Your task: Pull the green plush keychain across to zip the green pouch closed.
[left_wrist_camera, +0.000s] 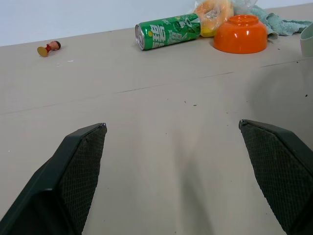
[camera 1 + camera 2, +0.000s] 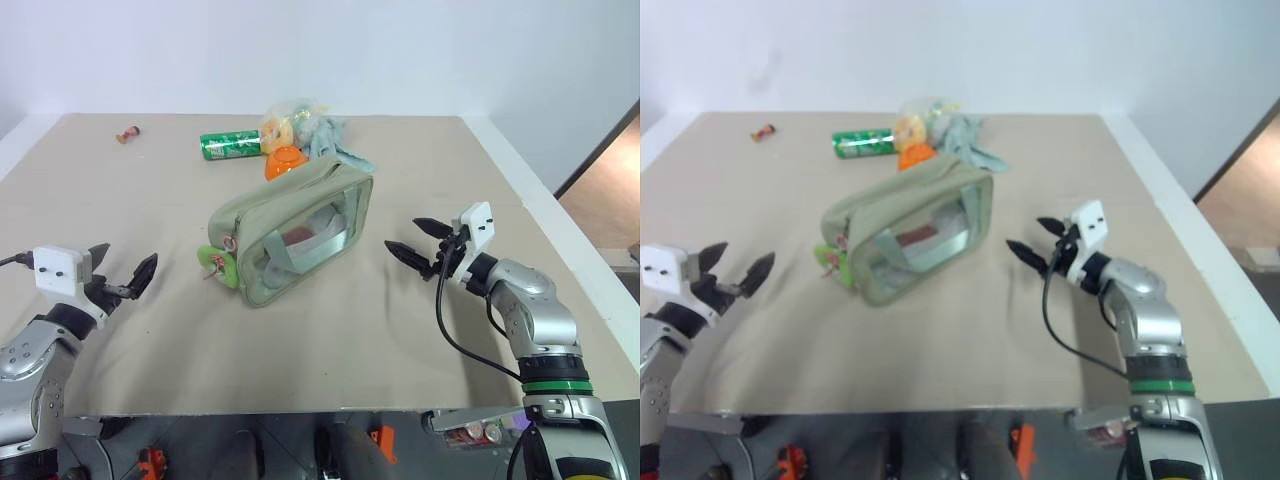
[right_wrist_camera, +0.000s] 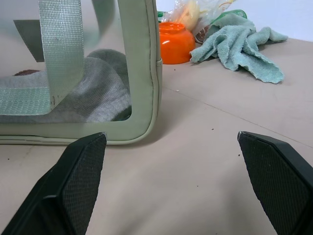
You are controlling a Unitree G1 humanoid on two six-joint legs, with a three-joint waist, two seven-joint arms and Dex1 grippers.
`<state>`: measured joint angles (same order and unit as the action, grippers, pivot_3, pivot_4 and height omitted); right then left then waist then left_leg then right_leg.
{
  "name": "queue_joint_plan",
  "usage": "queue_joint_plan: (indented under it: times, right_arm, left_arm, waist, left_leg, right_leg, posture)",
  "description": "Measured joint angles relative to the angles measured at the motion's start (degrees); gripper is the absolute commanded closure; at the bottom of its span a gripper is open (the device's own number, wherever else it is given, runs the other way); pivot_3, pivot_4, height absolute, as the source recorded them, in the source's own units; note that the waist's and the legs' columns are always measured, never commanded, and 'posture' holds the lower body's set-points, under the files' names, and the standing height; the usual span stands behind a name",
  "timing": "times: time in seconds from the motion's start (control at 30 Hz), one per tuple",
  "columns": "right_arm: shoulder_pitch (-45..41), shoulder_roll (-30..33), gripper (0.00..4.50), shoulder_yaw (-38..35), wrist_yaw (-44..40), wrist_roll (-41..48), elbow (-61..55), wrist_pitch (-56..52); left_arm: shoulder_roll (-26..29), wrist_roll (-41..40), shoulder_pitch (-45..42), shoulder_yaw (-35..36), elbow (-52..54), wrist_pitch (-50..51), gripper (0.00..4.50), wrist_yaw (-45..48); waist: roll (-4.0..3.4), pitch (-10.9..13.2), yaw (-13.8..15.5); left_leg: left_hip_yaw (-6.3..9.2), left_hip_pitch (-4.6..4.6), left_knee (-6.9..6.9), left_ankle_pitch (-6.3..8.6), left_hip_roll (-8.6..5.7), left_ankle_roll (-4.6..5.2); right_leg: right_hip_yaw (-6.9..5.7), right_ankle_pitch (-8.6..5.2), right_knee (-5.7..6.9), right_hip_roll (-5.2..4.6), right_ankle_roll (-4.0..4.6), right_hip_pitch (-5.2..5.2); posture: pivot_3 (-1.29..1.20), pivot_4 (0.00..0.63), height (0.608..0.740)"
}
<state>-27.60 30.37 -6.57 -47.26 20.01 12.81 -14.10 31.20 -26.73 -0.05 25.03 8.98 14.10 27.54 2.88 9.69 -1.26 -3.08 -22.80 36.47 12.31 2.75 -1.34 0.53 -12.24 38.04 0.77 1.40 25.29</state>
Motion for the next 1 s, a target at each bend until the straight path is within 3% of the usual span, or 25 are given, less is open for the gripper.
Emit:
queue_joint_plan:
  times: [0.8, 1.0]
  right_arm:
    - [-0.28, -0.28, 0.05, 0.11, -0.38, -0.06, 0.01, -0.55]
    - [-9.63, 1.02, 0.05, 0.24, -4.69, -0.05, 3.47, -0.27]
  left_arm:
    - [0.02, -5.06, -1.29, 0.37, 0.72, 3.24, 0.00, 2.66]
    - [2.56, -11.20, -0.07, 3.83, 7.93, 5.44, 0.00, 5.73]
  waist:
    - [0.00, 0.00, -0.02]
    - [-0.03, 0.03, -0.26]
  left_leg:
    - [0.00, 0.00, 0.00, 0.00, 0.00, 0.00]
    - [-0.02, 0.04, 0.02, 0.00, 0.00, 0.00]
  right_leg:
    - [0.01, 0.01, 0.00, 0.01, 0.00, 0.00]
    - [0.06, 0.04, 0.01, 0.04, 0.03, 0.00]
  posture:
    - [0.00, 0.150, 0.740]
    - [0.00, 0.150, 0.740]
